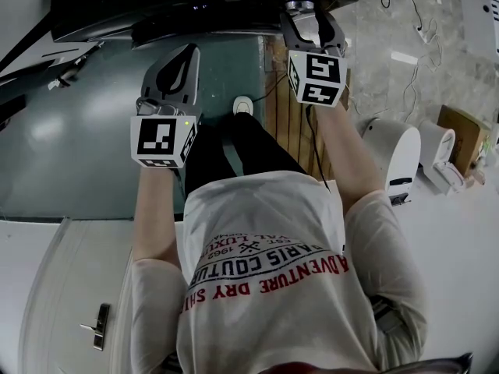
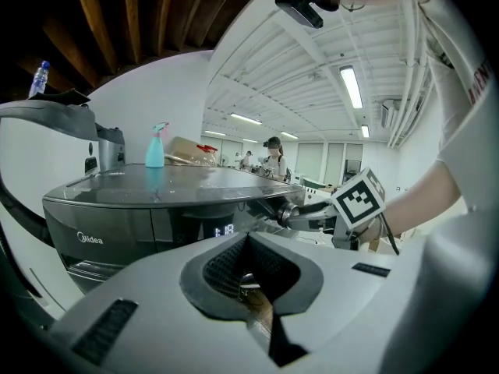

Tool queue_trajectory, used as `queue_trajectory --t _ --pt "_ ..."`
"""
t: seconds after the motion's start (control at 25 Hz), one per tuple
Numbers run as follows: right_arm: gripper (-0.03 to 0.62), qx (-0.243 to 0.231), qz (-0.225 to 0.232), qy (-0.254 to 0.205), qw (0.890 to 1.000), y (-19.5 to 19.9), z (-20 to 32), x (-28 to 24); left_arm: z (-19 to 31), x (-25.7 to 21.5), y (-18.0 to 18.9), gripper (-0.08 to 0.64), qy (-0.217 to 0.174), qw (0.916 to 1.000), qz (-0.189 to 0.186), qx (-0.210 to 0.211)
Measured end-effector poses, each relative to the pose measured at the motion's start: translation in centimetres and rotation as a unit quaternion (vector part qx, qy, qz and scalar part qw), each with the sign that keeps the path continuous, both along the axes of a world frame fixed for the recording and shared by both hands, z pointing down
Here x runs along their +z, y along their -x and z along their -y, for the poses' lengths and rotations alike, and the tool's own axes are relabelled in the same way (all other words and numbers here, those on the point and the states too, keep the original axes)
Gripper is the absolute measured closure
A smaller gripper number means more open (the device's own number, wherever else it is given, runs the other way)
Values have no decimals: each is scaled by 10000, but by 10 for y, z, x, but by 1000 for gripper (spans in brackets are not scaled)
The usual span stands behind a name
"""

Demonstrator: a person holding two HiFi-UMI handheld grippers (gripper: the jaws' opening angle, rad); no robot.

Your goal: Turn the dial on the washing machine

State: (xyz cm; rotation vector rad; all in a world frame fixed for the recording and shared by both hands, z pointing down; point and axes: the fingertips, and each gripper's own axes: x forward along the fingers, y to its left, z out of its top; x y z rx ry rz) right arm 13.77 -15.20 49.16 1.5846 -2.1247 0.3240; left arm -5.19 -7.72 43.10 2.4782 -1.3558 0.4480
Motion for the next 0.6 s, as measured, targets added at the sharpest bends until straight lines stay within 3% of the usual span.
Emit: queue_trajectory --t 0.12,0.24,0.32,0.4,0.6 --pt "307 201 670 202 9973 -3 0 1 -1 -1 0 544 -9 10000 -21 -32" --pt "307 163 823 210 9963 -4 1 1 -2 0 0 545 -15 10000 -24 -14" --pt "307 68 569 80 9983 -4 1 -1 -4 1 -1 544 -1 10000 -25 -12" --pt "305 -45 32 -157 9999 0 -3 -3 -6 3 1 545 46 10000 -26 -45" --pt "287 -458 -881 -491 9938 14 -14 -7 -7 1 -3 545 -1 10000 -28 -70"
